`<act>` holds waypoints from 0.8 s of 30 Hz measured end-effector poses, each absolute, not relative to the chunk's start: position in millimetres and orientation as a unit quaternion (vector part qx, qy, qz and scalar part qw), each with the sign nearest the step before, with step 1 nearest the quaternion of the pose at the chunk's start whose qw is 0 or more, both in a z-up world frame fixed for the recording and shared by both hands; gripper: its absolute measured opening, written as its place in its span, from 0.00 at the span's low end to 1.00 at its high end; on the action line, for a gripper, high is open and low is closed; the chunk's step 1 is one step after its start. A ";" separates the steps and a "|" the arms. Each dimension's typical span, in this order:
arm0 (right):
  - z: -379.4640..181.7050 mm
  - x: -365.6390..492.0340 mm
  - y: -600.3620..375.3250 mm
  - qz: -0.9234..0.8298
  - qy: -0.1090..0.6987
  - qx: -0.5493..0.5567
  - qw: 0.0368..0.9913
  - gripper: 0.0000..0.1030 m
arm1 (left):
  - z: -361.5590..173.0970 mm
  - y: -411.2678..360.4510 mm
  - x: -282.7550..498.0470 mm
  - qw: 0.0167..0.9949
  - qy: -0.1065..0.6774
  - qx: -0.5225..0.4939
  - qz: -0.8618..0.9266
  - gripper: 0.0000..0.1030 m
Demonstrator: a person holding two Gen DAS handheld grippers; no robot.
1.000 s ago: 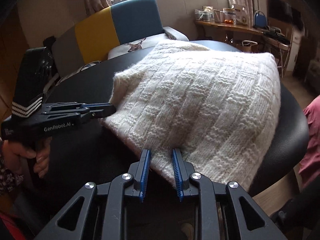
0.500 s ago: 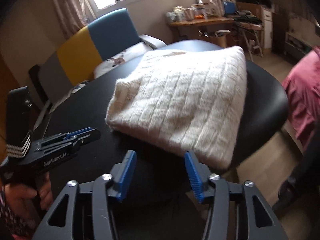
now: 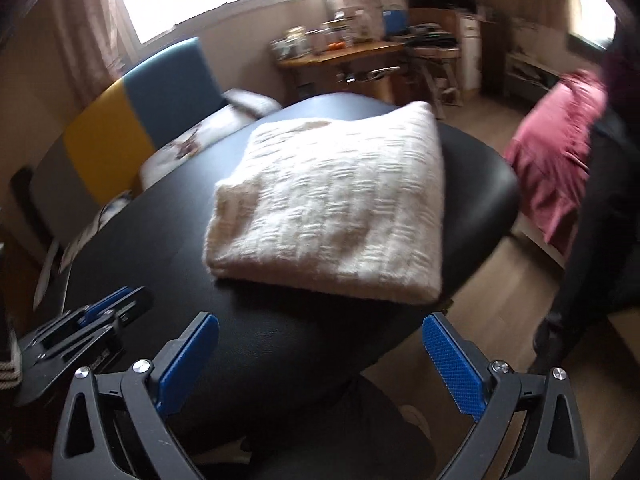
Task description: Fold clothes
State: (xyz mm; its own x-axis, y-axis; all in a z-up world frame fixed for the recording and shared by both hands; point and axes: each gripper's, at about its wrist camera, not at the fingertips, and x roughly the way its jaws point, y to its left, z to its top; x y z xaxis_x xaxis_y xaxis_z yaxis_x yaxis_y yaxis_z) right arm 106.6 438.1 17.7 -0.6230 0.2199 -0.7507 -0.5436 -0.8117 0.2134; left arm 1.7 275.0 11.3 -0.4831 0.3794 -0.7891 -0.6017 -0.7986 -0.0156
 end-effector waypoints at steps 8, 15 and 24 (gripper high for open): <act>19.0 119.9 442.0 0.877 0.194 -0.346 0.270 1.00 | 20.9 266.6 11.5 0.281 0.137 -0.407 0.858 0.20; 27.6 118.5 433.5 0.892 0.168 -0.334 0.255 1.00 | 24.3 269.5 18.3 0.289 0.132 -0.404 0.858 0.20; 27.1 116.5 435.2 0.893 0.170 -0.334 0.250 1.00 | 22.9 266.7 15.9 0.286 0.114 -0.407 0.860 0.20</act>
State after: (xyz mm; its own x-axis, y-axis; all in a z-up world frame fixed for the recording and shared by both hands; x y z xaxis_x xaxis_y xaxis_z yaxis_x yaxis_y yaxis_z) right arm 116.5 435.2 27.1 -0.6512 0.3333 -0.6819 -0.5602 -0.8172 0.1356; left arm 15.9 266.7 22.9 -0.5048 0.4002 -0.7649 -0.5850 -0.8101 -0.0378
